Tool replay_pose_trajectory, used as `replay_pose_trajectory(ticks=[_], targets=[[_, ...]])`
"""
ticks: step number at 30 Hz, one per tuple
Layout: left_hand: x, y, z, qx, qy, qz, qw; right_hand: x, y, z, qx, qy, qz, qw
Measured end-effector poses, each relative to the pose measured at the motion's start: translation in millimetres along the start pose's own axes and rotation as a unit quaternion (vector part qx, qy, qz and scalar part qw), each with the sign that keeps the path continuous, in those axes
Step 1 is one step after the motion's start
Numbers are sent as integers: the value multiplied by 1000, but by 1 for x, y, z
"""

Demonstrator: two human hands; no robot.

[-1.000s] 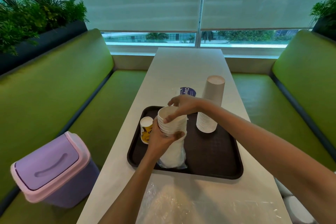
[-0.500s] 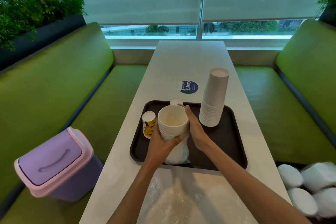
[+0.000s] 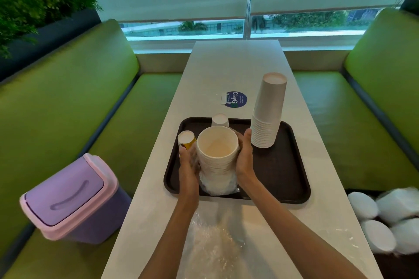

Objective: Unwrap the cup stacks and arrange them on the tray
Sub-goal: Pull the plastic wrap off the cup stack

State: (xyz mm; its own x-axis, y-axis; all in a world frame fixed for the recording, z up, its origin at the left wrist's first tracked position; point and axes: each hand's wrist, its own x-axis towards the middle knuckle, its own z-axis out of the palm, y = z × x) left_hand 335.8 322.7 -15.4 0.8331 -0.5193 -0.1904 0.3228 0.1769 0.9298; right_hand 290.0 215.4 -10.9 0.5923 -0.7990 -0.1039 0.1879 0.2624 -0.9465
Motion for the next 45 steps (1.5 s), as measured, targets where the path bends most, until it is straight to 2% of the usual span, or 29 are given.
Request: replay_pose_trajectory(ticks=[5, 9, 14, 22, 31, 35, 39, 41, 43, 45], targets=[[11, 0, 33, -36, 115, 8, 993, 2, 17, 6, 41, 75, -1, 996], [18, -8, 41, -59, 150, 21, 987, 3, 27, 10, 61, 94, 1, 994], [21, -21, 42, -77, 165, 39, 983, 3, 46, 9, 72, 107, 1, 992], [30, -44, 36, -58, 173, 10, 983, 4, 79, 4, 98, 147, 19, 984], [35, -51, 30, 9, 175, -1, 985, 8, 93, 1, 26, 171, 53, 983], [24, -43, 20, 70, 161, 12, 984, 7, 76, -16, -35, 103, -25, 994], [20, -33, -8, 66, 82, 102, 989, 20, 25, -30, -41, 27, -62, 997], [13, -26, -14, 92, 40, 121, 988, 26, -17, -27, -99, -34, -96, 990], [4, -23, -15, 160, -8, 136, 978, 26, -57, -20, -241, -142, -122, 952], [-3, -22, -11, 238, -44, 150, 959, 28, -86, -10, -382, -249, -99, 884]])
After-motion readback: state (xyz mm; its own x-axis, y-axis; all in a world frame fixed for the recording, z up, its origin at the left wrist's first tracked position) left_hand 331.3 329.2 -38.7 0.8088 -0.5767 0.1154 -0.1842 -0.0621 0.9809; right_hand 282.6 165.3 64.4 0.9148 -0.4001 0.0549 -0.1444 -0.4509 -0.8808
